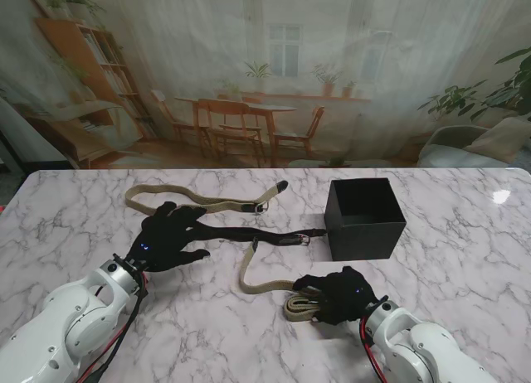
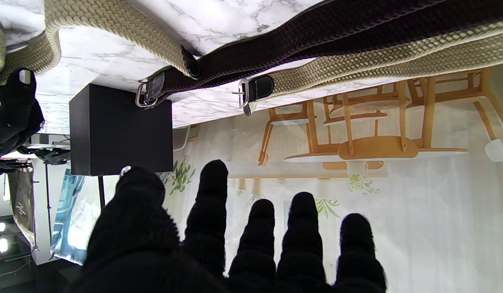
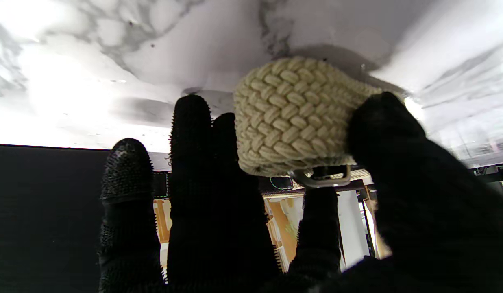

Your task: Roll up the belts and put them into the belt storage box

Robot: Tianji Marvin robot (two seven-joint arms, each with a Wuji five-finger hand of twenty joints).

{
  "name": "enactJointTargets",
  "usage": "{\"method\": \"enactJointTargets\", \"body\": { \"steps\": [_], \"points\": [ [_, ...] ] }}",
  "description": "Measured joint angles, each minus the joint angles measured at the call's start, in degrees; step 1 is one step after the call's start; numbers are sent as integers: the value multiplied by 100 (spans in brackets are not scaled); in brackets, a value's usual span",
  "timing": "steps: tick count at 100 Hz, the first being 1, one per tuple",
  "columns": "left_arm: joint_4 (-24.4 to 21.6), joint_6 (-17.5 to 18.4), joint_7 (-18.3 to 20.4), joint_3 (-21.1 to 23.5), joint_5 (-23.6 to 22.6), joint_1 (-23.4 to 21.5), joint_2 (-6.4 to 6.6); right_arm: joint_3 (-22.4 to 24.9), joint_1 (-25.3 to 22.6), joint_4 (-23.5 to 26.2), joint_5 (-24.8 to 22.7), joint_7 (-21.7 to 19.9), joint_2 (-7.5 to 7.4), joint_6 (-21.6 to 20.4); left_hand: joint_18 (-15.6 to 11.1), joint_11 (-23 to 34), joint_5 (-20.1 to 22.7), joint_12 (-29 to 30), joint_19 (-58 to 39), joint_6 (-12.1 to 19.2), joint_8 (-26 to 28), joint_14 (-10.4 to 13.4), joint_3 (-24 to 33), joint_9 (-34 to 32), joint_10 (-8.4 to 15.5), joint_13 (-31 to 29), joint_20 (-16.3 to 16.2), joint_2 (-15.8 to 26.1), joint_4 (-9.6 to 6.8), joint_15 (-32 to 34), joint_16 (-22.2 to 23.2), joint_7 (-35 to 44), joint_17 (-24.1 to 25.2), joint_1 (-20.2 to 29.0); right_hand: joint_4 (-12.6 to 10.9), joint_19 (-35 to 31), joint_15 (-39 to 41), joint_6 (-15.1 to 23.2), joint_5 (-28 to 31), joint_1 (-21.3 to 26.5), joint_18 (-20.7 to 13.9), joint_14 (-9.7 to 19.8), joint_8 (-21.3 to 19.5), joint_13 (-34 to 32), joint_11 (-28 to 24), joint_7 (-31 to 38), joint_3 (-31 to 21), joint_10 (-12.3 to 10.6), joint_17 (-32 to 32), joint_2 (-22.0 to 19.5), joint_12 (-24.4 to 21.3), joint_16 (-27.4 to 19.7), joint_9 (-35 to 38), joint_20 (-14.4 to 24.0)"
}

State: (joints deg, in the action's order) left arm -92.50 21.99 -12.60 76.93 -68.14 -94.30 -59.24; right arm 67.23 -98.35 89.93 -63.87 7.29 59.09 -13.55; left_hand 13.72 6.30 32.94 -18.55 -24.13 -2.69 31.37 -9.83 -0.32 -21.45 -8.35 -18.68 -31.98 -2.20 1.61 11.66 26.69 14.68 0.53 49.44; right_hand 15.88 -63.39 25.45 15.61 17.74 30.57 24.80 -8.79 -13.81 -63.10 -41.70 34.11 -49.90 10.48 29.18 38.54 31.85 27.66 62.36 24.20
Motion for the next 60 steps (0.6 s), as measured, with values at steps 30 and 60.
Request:
{"method": "enactJointTargets", "body": {
  "steps": [30,60],
  "points": [
    [4,0,-14,-2,-4,1,0,-135,104,-278,97,459,27,-67,0,0,0,0,1,0,0,0,0,0,0,0,0,0,0,0,0,0,0,0,-241,-186,497,740,90,-3,45,-110,294,-438,-63,-12,149,1,278,-1062,-76,149,512,98],
    [17,5,-50,-2,-7,5,0,-43,100,-195,340,84,39,-280,0,0,0,0,6,0,0,0,0,0,0,0,0,0,0,0,0,0,0,-1,-308,7,522,1007,1775,288,220,-190,22,-413,-528,290,568,112,-29,-1374,219,243,302,183]
  ]
}}
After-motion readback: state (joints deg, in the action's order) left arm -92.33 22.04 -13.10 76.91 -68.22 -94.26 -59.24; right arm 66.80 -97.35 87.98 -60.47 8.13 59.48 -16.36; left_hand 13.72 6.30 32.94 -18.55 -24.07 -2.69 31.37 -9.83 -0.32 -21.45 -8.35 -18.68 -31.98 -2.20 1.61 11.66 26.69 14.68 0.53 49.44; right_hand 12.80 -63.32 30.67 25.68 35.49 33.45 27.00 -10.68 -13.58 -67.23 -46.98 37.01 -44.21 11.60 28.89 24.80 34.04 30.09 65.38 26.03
